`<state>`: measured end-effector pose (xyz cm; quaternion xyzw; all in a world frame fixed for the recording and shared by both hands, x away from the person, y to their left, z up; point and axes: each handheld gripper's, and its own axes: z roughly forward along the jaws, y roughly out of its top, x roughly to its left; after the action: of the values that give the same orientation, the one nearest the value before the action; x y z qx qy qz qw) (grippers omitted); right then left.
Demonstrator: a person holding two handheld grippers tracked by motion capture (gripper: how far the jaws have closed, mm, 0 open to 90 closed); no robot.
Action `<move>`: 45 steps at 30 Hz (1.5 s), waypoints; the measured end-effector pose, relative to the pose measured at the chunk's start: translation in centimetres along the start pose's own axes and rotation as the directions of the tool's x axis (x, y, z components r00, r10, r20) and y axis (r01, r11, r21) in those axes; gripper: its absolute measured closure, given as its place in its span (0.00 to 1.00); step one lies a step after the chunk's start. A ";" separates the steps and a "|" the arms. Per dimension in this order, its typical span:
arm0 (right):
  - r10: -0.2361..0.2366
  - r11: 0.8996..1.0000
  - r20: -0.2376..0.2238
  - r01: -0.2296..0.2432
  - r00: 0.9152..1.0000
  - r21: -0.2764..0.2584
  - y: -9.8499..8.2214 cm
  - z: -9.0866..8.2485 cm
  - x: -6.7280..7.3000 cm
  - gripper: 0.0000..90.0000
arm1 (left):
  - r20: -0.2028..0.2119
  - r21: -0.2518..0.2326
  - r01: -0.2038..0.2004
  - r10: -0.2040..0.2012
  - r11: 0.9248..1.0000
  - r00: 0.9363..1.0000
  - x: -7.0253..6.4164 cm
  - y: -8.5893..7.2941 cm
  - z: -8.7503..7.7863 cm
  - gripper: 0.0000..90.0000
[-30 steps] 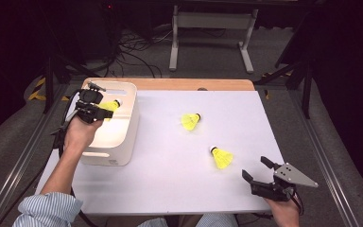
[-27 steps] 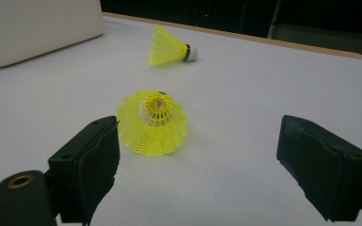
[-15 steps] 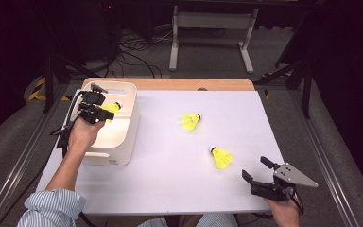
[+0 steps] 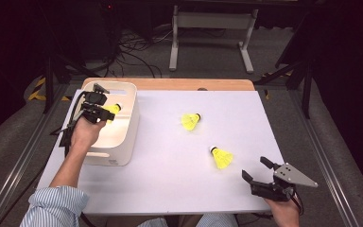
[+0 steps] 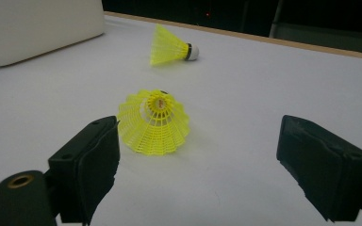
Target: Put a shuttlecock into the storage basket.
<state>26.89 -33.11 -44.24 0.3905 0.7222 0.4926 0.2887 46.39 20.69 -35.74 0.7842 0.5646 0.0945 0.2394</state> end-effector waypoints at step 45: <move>0.004 1.000 0.001 -0.004 1.000 0.000 0.0 0.0 0.0 0.16 | 0.028 -0.169 -0.002 0.007 0.986 1.000 -1.4 -0.1 -2.7 0.50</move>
<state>26.92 -33.14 -44.26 0.3922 0.7212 0.4929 0.2882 44.70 20.10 -33.20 0.7635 0.5494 0.1313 0.3129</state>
